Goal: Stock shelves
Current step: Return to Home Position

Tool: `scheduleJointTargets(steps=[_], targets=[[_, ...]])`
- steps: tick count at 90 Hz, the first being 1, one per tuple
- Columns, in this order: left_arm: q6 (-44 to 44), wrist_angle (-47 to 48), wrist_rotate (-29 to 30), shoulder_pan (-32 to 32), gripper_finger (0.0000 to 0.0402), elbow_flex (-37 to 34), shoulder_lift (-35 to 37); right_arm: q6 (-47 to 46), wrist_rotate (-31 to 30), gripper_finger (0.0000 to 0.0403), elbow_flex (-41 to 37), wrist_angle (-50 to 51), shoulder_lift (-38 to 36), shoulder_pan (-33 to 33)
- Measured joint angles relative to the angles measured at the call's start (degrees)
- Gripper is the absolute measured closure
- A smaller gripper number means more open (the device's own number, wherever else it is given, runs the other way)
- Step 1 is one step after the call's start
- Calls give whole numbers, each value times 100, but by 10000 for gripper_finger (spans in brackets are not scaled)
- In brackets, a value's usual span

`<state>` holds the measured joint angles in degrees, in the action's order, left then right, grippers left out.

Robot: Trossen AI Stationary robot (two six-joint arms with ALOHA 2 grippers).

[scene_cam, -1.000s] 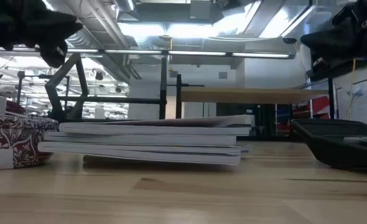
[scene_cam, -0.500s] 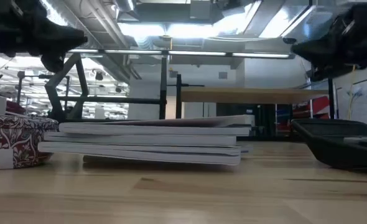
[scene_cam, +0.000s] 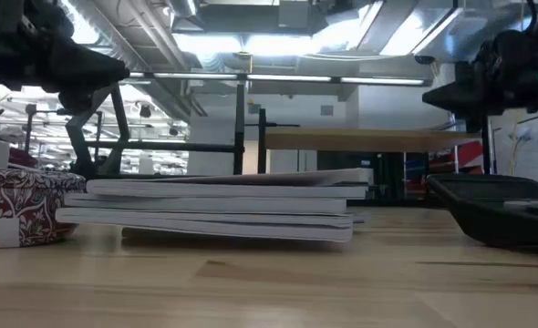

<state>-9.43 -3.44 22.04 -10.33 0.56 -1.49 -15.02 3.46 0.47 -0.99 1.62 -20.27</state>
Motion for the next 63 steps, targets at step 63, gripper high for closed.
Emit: scheduleJointTargets(steps=[63], targets=[[45, 7, 3, 0, 350, 0, -1, -3, -297, 402, 0, 42, -153, 1828]])
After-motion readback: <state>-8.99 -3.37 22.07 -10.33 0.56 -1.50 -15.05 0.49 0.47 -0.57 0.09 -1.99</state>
